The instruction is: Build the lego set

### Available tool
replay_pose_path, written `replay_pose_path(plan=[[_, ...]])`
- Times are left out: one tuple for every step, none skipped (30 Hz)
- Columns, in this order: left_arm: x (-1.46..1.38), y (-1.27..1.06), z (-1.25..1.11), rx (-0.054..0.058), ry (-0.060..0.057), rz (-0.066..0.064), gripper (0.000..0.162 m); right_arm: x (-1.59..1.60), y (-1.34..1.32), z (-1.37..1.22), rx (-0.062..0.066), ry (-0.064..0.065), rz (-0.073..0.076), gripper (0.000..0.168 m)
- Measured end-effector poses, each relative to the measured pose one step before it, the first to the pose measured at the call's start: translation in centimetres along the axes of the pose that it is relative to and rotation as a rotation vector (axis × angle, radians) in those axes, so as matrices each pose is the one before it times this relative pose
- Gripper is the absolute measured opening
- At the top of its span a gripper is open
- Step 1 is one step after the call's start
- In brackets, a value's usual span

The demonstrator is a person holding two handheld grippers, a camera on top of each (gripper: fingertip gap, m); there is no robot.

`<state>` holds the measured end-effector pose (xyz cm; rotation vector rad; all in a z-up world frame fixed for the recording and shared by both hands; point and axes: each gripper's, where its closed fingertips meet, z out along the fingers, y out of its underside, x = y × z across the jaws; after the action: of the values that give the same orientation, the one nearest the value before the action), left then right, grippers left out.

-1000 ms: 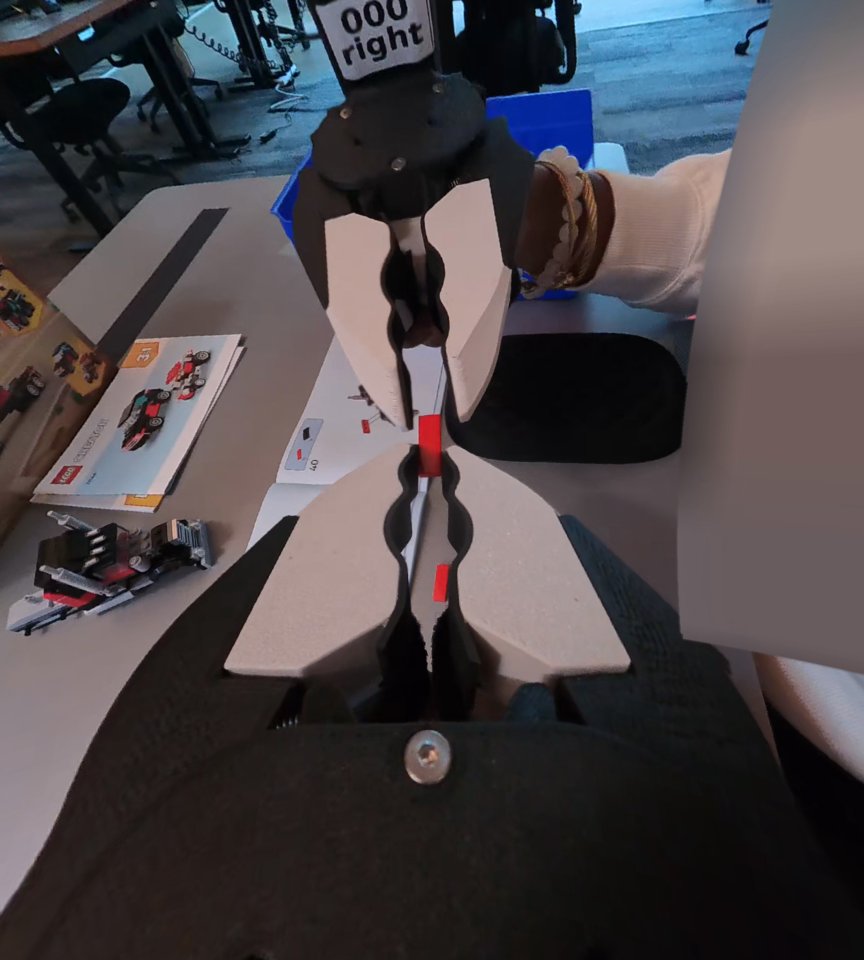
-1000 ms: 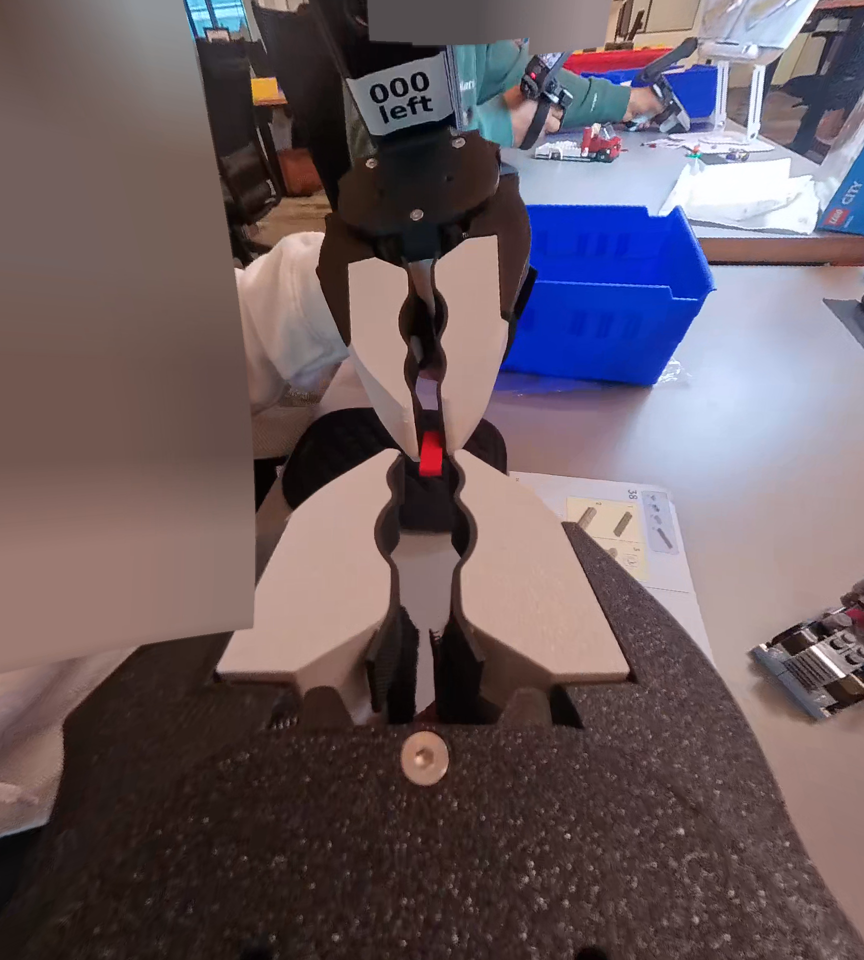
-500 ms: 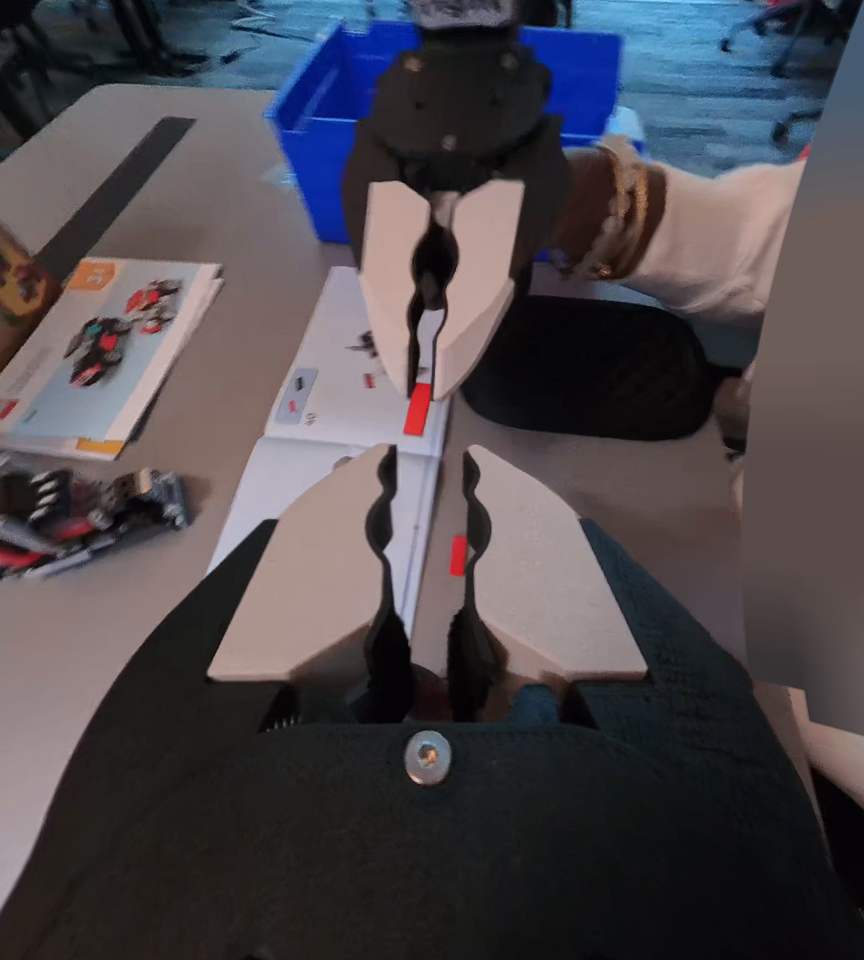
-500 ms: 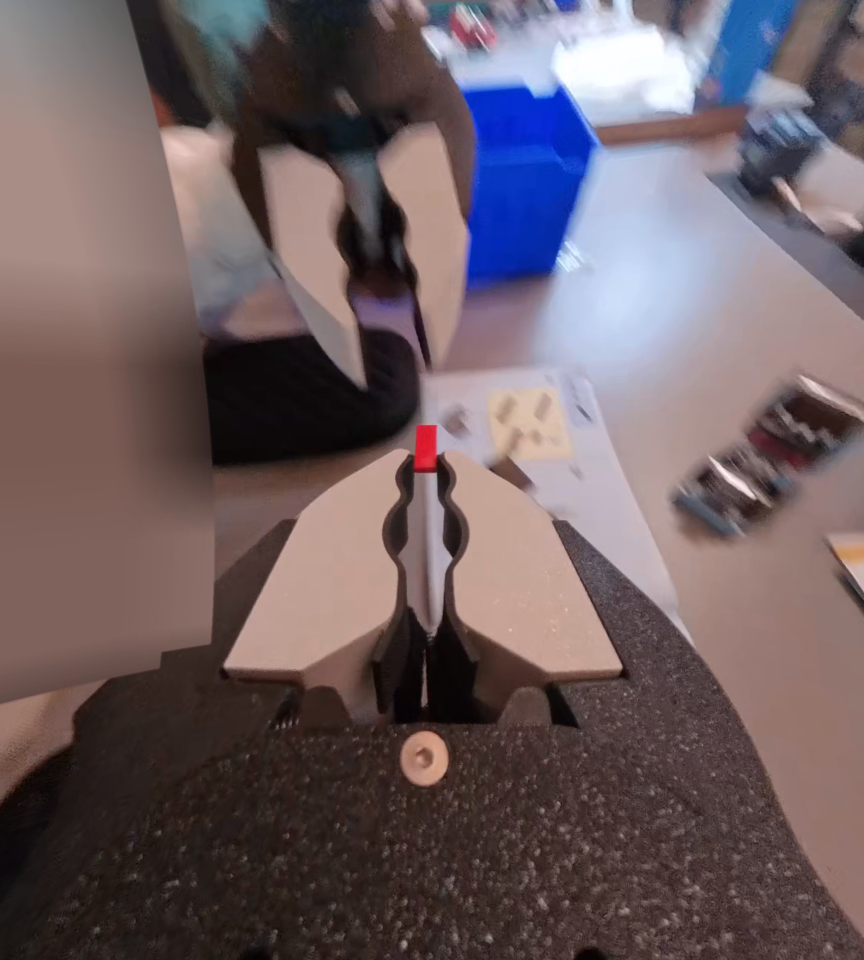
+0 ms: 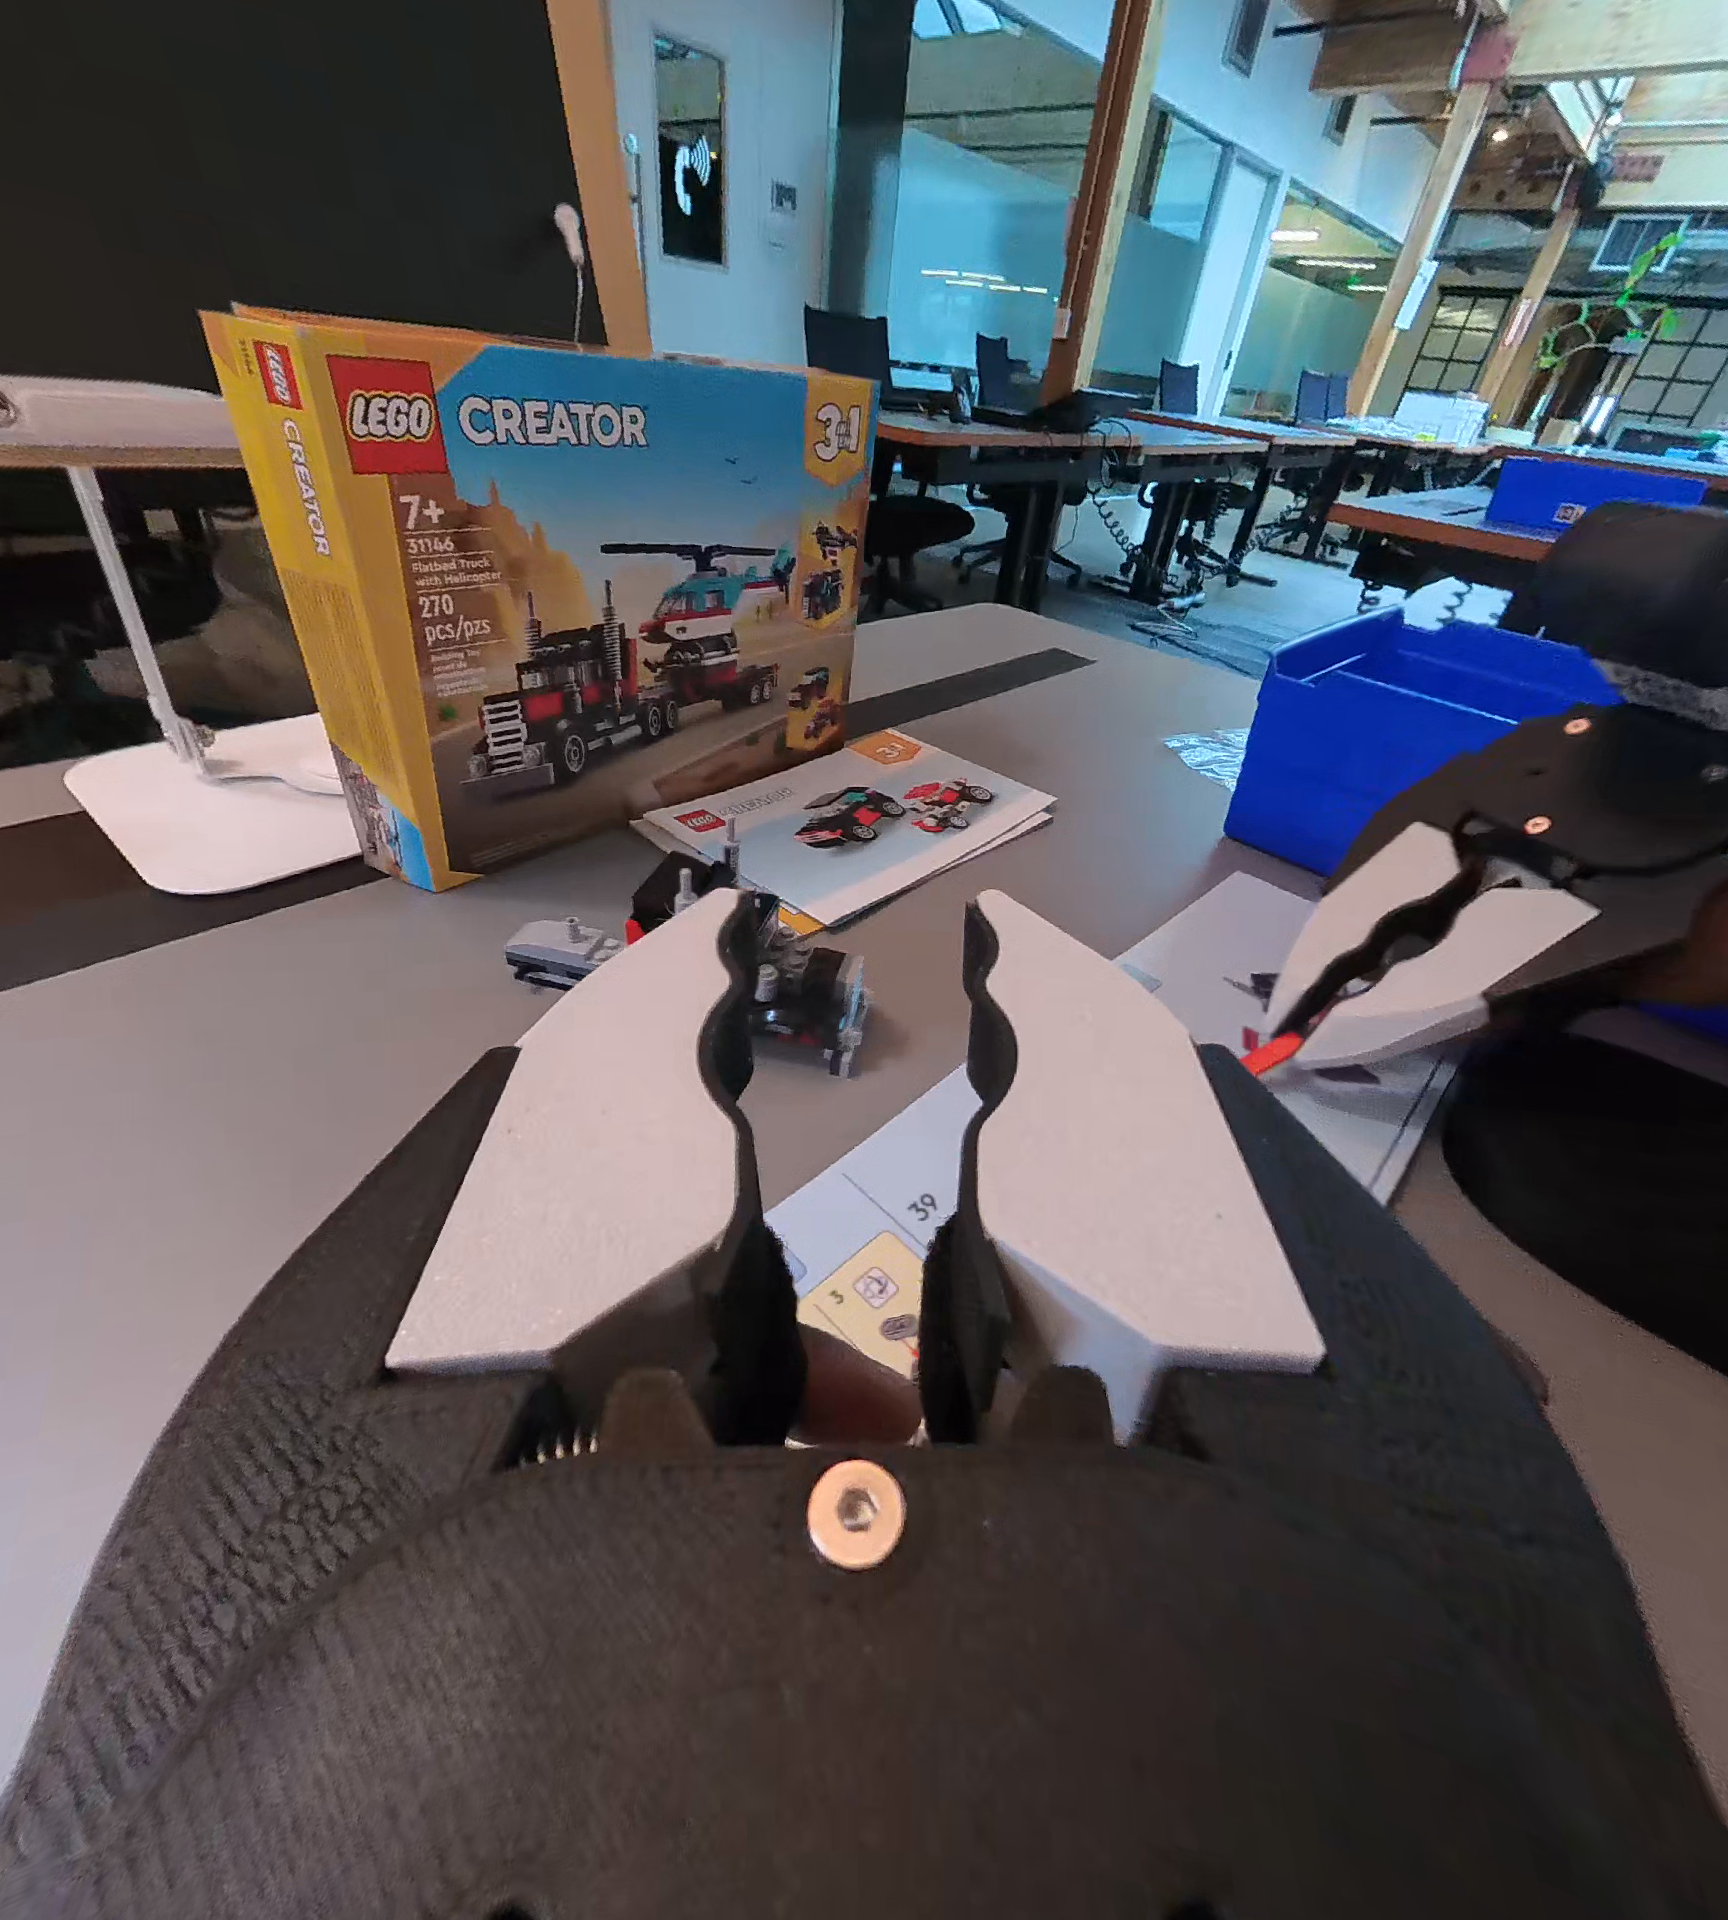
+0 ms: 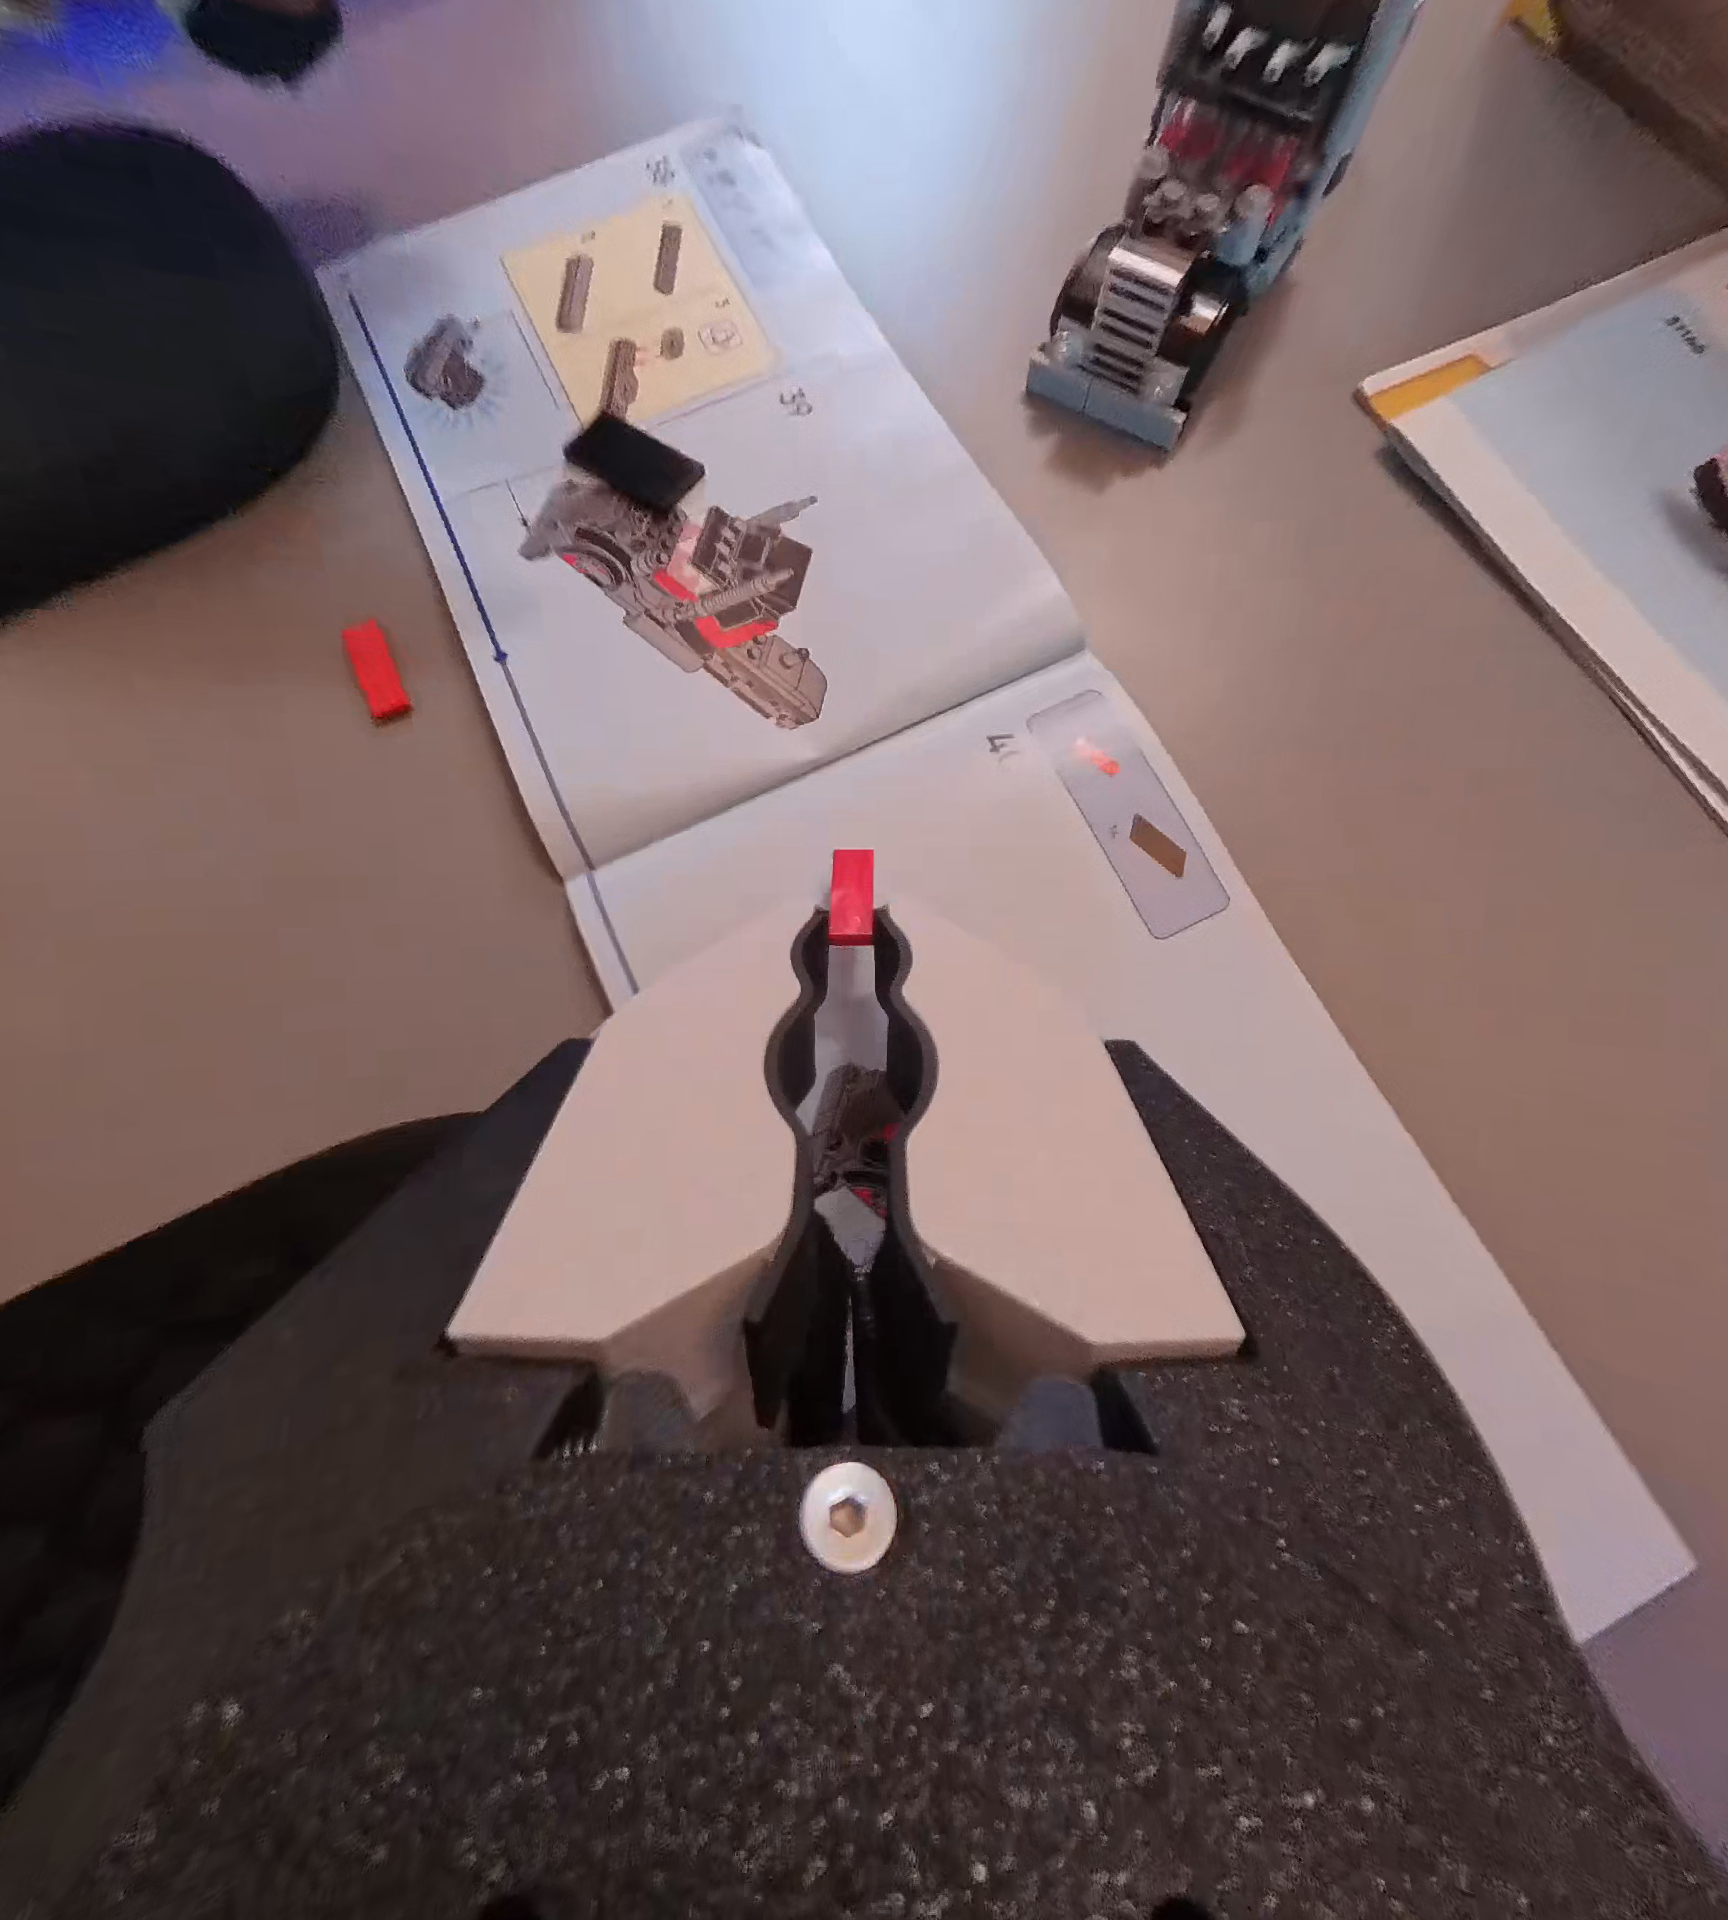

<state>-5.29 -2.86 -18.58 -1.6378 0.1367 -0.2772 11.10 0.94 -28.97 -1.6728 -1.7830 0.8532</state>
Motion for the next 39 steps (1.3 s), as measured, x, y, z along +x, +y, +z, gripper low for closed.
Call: replay_pose_path(plan=[[-0.146,0.127,-0.043,0.0087,-0.0022,0.0046,0.038,-0.278,-0.482,-0.174,0.0261,-0.018,0.0198,0.008],[-0.2,0.068,-0.033,0.0097,-0.0044,0.0014,0.038,-0.421,-0.716,0.037,0.0232,-0.0227,0.0063,0.008],[-0.113,0.046,-0.018,0.0079,0.0022,-0.0038,0.038,-0.555,-0.774,0.321,0.0143,-0.0271,-0.0122,0.008],[0.006,0.064,0.001,0.0036,0.01,-0.0107,0.038,-0.601,-0.666,0.597,0.0025,-0.032,-0.0236,0.008],[0.047,0.063,-0.002,0.002,0.0102,-0.0151,0.038,-0.406,-0.515,0.759,-0.0075,-0.0254,-0.0213,0.008],[0.024,0.067,-0.009,0.0035,0.006,-0.0134,0.038,-0.299,-0.326,0.854,-0.0152,-0.0281,-0.0197,0.008],[0.012,0.082,-0.005,0.0038,0.003,-0.0062,0.038,-0.037,-0.133,0.868,-0.0207,-0.0216,-0.0155,0.008],[-0.044,0.094,-0.039,0.0013,-0.0016,0.0017,0.038,0.281,0.111,0.812,-0.0295,-0.0054,-0.0106,0.008],[-0.12,0.07,-0.048,-0.0005,-0.0063,0.0073,0.038,0.212,0.334,0.685,-0.0381,-0.0066,-0.0089,0.008],[-0.135,0.019,-0.062,0.0004,-0.0074,0.0091,0.038,0.095,0.445,0.488,-0.0417,-0.009,-0.0067,0.008],[-0.103,-0.041,-0.059,0.0033,-0.0051,0.0054,0.038,0.149,0.469,0.166,-0.0393,0.0035,-0.0038,0.009],[-0.054,-0.076,-0.063,0.0072,-0.0021,-0.0024,0.038,0.303,0.224,-0.274,-0.0159,0.0239,0.0021,0.016],[-0.013,-0.116,-0.044,0.0104,0.0014,-0.0091,0.038,0.296,-0.129,-0.682,0.0222,0.0306,0.0117,0.024],[0.029,-0.08,-0.02,0.0097,0.0042,-0.0116,0.038,0.36,-0.387,-1.044,0.0511,0.0366,0.0265,0.031],[0.002,-0.017,0.003,0.0055,0.0024,-0.0103,0.038,0.514,-0.473,-1.342,0.064,0.048,0.0398,0.039],[-0.091,0.047,0.003,0.0008,-0.0038,-0.007,0.038,0.709,-0.573,-1.543,0.075,0.0654,0.0421,0.048],[-0.154,0.092,0.011,-0.0032,-0.0087,-0.0041,0.038,0.819,-0.726,-1.651,0.0901,0.075,0.0339,0.057],[-0.142,0.108,0.029,-0.0043,-0.0082,-0.0029,0.038,0.681,-0.842,-1.679,0.1006,0.065,0.0285,0.061],[-0.081,0.078,0.034,-0.0026,-0.0052,-0.004,0.038,0.653,-0.842,-1.572,0.0995,0.0551,0.0358,0.063],[-0.022,0.074,0.038,-0.0008,-0.0012,-0.0049,0.038,0.675,-0.569,-1.376,0.0783,0.044,0.0428,0.064],[0.034,0.086,0.059,-0.0009,0.003,-0.0048,0.038,0.889,0.017,-1.159,0.0327,0.0454,0.0446,0.061],[0.066,0.154,0.073,-0.0038,0.0054,-0.0042,0.038,1.199,0.474,-0.939,-0.0059,0.0548,0.0357,0.061],[0.052,0.199,0.074,-0.008,0.005,-0.0025,0.038,1.118,0.603,-0.692,-0.019,0.0486,0.0171,0.063],[0.016,0.223,0.075,-0.0113,0.0024,0.0002,0.038,0.705,0.476,-0.424,-0.0173,0.0299,0.0049,0.066],[-0.012,0.183,0.051,-0.0106,-0.0018,0.0042,0.038,0.479,0.445,-0.248,-0.0226,0.0287,-0.009,0.065],[-0.05,0.092,0.002,-0.006,-0.0057,0.0092,0.038,0.918,0.503,-0.294,-0.0324,0.0612,-0.0298,0.066],[-0.08,0.009,-0.03,-0.0007,-0.0085,0.0113,0.038,0.91,0.364,-0.305,-0.0218,0.0577,-0.0337,0.066],[-0.085,-0.034,-0.039,0.0021,-0.0078,0.0086,0.038,0.547,0.069,-0.236,0.0011,0.0279,-0.0085,0.064],[-0.074,-0.047,-0.027,0.0031,-0.0052,0.0027,0.038,0.075,-0.179,-0.107,0.0129,-0.0076,0.018,0.061],[-0.08,-0.048,-0.011,0.0032,-0.0036,-0.0027,0.038,-0.237,-0.403,0.013,0.0181,-0.0257,0.0335,0.061],[-0.099,-0.044,-0.016,0.0033,-0.0042,-0.0055,0.038,-0.413,-0.497,0.184,0.0149,-0.0312,0.0325,0.061],[-0.118,-0.056,-0.019,0.0043,-0.0058,-0.0055,0.038,-0.565,-0.539,0.359,0.0071,-0.0288,0.0192,0.061],[-0.117,-0.059,-0.021,0.0047,-0.0061,-0.0031,0.038,-0.77,-0.539,0.608,-0.0007,-0.0283,0.0039,0.062],[-0.125,-0.049,-0.026,0.0034,-0.0064,0.0002,0.038,-1.062,-0.5,0.918,-0.0081,-0.0326,-0.0043,0.062],[-0.154,-0.026,-0.036,0.0017,-0.0084,0.002,0.038,-1.368,-0.388,1.268,-0.0185,-0.0421,-0.0085,0.063],[-0.175,-0.007,-0.034,0.0008,-0.0093,0.0013,0.038,-1.648,-0.196,1.615,-0.0332,-0.059,-0.011,0.065],[-0.173,-0.027,-0.045,0.0013,-0.0083,-0.0008,0.038,-1.796,-0.135,1.882,-0.0385,-0.0776,-0.0101,0.068],[-0.122,-0.059,-0.045,0.003,-0.0051,-0.0031,0.038,-1.371,-0.138,2.023,-0.0363,-0.0678,-0.0079,0.066],[-0.067,-0.053,-0.043,0.0041,-0.0021,-0.0041,0.038,-0.43,-0.113,2.054,-0.0353,-0.024,-0.0061,0.067]])
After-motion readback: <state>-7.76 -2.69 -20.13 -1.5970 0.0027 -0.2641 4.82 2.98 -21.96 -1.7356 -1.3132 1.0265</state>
